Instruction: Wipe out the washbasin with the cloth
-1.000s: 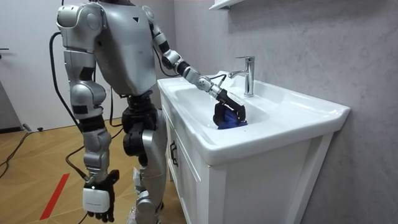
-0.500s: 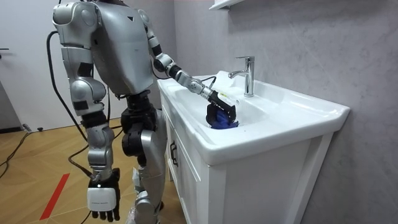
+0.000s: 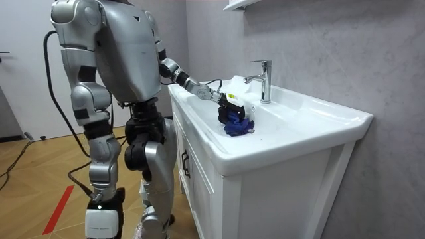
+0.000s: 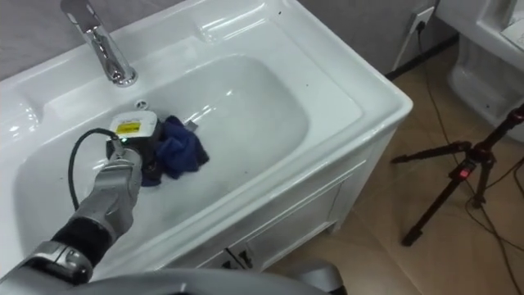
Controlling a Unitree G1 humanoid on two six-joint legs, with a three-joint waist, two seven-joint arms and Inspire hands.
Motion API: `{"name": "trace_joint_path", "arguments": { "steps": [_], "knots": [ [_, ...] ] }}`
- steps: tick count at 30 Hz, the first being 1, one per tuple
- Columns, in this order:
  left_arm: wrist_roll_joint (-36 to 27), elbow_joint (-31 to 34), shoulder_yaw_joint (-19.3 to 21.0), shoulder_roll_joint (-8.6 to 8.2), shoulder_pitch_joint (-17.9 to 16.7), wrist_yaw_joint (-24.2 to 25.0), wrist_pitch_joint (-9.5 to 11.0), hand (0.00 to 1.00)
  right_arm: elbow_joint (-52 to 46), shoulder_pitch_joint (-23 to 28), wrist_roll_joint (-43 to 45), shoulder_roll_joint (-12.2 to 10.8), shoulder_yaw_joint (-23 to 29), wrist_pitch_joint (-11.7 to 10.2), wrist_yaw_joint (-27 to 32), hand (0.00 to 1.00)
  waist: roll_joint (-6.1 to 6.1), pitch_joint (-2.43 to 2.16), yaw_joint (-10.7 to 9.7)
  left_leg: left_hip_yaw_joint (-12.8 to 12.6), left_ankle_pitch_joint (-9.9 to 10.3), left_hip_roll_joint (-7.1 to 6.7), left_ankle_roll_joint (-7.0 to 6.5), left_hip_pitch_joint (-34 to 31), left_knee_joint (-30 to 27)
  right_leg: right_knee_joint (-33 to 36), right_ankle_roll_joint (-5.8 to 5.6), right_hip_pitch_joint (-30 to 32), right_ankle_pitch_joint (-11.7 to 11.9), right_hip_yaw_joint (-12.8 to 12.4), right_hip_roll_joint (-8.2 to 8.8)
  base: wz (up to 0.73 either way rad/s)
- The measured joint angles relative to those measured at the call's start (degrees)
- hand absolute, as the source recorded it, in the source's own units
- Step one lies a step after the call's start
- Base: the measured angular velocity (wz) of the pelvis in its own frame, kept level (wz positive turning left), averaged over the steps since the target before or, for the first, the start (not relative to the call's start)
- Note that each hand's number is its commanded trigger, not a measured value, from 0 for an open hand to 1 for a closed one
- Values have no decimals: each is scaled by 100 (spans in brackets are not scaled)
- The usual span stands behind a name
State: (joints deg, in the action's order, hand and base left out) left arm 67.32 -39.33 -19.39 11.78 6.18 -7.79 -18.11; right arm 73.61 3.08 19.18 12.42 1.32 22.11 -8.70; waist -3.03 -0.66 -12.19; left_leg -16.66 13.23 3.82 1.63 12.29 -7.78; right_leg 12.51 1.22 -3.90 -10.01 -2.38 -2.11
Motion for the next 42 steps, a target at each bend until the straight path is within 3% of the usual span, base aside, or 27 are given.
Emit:
{"name": "trace_joint_path", "arguments": {
  "steps": [2, 3, 4, 8, 15, 20, 26, 32, 34, 40, 42],
  "knots": [
    [265, -1, 19, 2, -158, -241, -10, 100, 2, 8, 46, 15, 6, -47, -2, 0, 4, -44, 50, 29, -19, 39, 32, -18, 0, -84, 37, -16, 30, 60, -25, 7],
    [394, -3, 24, 11, -287, -382, -35, 100, 0, 39, 61, 27, 6, -79, -7, 0, 8, -90, 79, 98, -34, 53, 54, -35, -5, -92, 52, -30, 31, 103, -34, 16],
    [514, -3, 50, 19, -390, -531, -65, 100, -8, 42, 66, 46, 18, -102, -10, 0, -3, -96, 138, 142, -44, 62, 69, -48, -11, -90, 65, -28, 29, 122, -40, 14],
    [536, -53, 136, 64, -518, -798, -194, 100, -8, 13, 59, 107, 120, -154, 51, 0, -29, -95, 295, 301, -83, 65, 90, -71, -11, -93, 91, -44, 22, 227, -29, 16],
    [558, -96, 338, 69, -580, -1060, -189, 100, 8, -35, 70, 141, 117, -153, 82, 0, -122, -86, 640, 506, -134, 46, 85, -155, -29, -88, 113, -65, 1, 435, 22, 15],
    [595, -95, 349, 76, -574, -1223, -180, 100, 10, -137, 112, 185, 124, -165, 124, 0, -206, -95, 731, 749, -218, 19, 100, -373, -83, -72, 145, 41, -13, 655, 73, 21],
    [615, 92, 349, 86, -632, -1403, -176, 100, 13, -172, 108, 284, 118, -219, 336, 0, -217, -104, 1049, 1006, -357, 29, 157, -510, -81, -75, 254, 87, -64, 897, 101, 19],
    [613, 507, 363, 180, -982, -1512, -177, 100, -35, -160, 164, 358, 110, -206, 416, 0, -219, -115, 1283, 1219, -461, 60, 209, -569, -92, 26, 382, 89, -142, 1121, 109, 9],
    [614, 712, 414, 206, -1138, -1461, -176, 100, -34, -184, 193, 382, 78, -216, 429, 0, -237, -130, 1428, 1301, -488, 78, 221, -566, -88, 27, 407, 48, -157, 1324, 120, -4],
    [614, 742, 414, 209, -1177, -1412, -176, 100, -25, -236, 156, 386, -15, -395, 433, 0, -240, -130, 1566, 1423, -548, 80, 240, -494, -38, 23, 444, -36, -185, 2060, 202, -1],
    [610, 742, 414, 209, -1177, -1384, -176, 100, -19, -245, 109, 386, -18, -393, 433, 0, -239, -129, 1561, 1494, -548, 73, 241, -468, -20, 7, 453, -60, -195, 2158, 217, -5]
  ]
}}
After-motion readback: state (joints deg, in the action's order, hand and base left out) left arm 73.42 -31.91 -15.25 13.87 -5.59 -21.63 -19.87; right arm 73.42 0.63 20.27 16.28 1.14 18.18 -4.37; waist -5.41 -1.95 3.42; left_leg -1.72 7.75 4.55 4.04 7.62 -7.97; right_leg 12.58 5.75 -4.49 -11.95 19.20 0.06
